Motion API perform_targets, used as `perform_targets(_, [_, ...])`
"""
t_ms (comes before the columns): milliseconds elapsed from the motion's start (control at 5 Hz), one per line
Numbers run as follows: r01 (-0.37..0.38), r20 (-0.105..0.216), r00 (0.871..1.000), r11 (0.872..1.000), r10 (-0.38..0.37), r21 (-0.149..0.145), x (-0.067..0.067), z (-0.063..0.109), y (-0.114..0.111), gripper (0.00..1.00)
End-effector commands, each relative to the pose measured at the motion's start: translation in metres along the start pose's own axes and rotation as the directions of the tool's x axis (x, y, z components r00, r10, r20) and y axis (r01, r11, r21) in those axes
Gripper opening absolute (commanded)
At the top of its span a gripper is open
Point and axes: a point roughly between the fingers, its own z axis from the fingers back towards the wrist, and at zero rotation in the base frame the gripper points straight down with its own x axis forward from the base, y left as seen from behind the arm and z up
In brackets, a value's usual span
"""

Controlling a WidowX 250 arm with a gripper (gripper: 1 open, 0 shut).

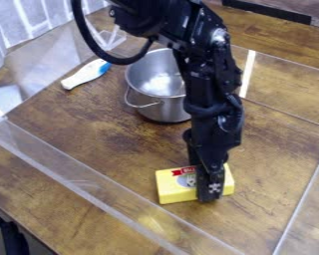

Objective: Move the yellow butter to the left side of the table

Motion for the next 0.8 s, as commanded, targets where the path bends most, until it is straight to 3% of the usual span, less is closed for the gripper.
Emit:
perform_targets(0, [0.028, 0.011, 1.0, 1.0, -0.029, 0.012, 0.006, 0.001, -0.002, 0.0])
perform_targets(200, [0.035, 0.002, 0.999, 0.999, -0.035, 0.01, 0.005, -0.001, -0.003, 0.0])
perform_targets(600, [0.025, -0.014, 1.0, 1.0, -0.025, 0.004, 0.015, -0.006, -0.018, 0.0])
